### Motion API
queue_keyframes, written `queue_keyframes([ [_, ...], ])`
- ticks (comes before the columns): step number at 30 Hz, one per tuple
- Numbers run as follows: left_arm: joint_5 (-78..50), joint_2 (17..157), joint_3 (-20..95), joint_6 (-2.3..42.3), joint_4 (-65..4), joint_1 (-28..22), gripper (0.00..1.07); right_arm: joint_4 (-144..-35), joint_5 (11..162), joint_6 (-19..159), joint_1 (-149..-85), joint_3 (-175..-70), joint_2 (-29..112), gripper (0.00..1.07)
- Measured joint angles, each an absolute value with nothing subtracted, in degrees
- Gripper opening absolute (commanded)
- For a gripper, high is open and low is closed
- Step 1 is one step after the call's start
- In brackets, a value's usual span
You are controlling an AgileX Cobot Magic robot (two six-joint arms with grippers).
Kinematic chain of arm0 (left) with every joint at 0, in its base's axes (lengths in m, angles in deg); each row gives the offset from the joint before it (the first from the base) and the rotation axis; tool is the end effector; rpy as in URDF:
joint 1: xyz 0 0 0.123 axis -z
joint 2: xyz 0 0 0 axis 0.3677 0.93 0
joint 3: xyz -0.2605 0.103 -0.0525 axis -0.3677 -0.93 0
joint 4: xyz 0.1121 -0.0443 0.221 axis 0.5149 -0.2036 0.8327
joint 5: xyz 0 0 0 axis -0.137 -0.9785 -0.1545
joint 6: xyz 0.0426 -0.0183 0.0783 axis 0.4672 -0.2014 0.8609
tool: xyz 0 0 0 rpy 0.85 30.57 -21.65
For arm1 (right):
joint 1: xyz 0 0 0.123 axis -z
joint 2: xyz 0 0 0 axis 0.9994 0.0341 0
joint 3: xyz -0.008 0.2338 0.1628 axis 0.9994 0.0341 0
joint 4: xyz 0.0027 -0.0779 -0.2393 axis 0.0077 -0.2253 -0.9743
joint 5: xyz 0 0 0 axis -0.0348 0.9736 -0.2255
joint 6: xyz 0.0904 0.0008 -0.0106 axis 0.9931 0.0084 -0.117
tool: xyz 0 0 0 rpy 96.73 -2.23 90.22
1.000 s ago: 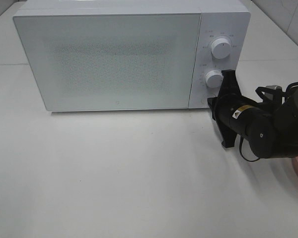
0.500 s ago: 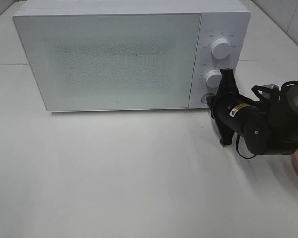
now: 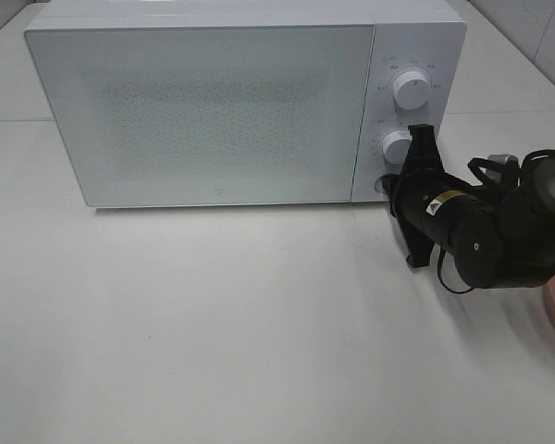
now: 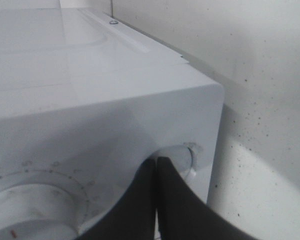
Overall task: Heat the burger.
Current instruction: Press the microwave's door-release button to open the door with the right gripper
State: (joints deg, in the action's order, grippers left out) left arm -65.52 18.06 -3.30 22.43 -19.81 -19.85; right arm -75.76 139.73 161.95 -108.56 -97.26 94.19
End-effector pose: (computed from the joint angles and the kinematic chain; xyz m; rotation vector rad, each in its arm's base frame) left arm -0.0093 -0.0047 0.2801 0.1459 2.0409 -0.0268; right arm 0.3388 0.1069 0.0819 1.3695 1.5408 1.1493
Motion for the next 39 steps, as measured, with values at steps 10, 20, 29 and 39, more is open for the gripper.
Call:
queue_keyframes([
  [10,-65.52,18.06,-3.30,22.43,-19.81,-19.85,0.98,-73.41,136.69,160.57,-109.07,-99.72,94.42,0.00],
  [20,-65.52,18.06,-3.30,22.43,-19.81,-19.85,0.98,-70.72,136.29,160.00,-109.53,-100.98,95.11,0.00],
  [29,-65.52,18.06,-3.30,22.43,-19.81,-19.85,0.98,-65.45,129.59,156.96,-110.16,-104.65,96.19,0.00],
  [39,-65.52,18.06,-3.30,22.43,-19.81,-19.85,0.98,-64.99,129.59,156.22,-110.33,-104.76,96.19,0.00],
])
